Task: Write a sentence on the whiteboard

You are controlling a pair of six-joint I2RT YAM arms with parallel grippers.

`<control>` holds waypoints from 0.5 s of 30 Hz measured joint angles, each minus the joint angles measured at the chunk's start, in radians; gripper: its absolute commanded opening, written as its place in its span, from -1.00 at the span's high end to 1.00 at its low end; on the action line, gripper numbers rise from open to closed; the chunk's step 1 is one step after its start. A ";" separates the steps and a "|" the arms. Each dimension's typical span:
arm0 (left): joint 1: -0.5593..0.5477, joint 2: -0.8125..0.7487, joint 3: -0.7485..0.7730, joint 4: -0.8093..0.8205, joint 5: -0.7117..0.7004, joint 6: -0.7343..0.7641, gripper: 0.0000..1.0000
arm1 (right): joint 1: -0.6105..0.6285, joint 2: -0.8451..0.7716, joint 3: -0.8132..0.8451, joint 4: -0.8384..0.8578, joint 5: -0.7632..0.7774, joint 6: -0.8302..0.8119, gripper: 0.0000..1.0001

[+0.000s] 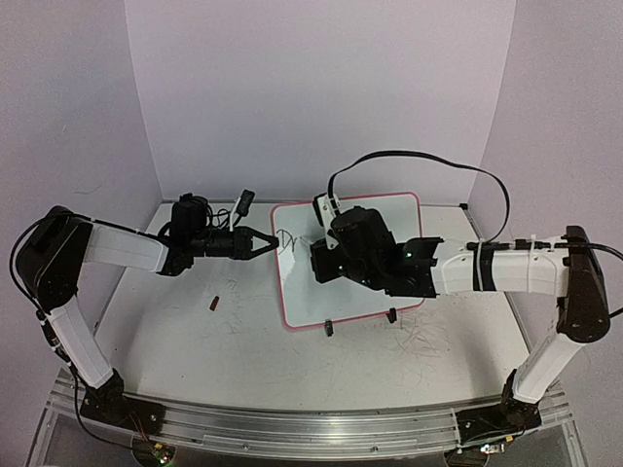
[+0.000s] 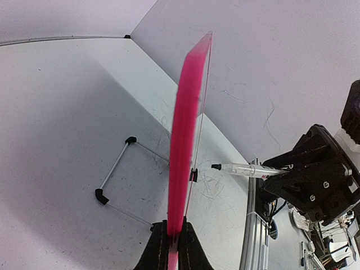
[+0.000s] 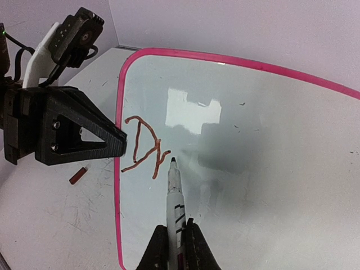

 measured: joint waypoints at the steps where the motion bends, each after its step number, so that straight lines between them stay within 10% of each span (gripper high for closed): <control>1: 0.000 0.000 0.000 0.000 0.000 0.000 1.00 | 0.000 0.000 0.000 0.000 -0.002 0.000 1.00; 15: 0.000 0.000 0.000 0.000 0.000 0.000 1.00 | 0.000 0.033 0.003 0.005 -0.010 -0.003 1.00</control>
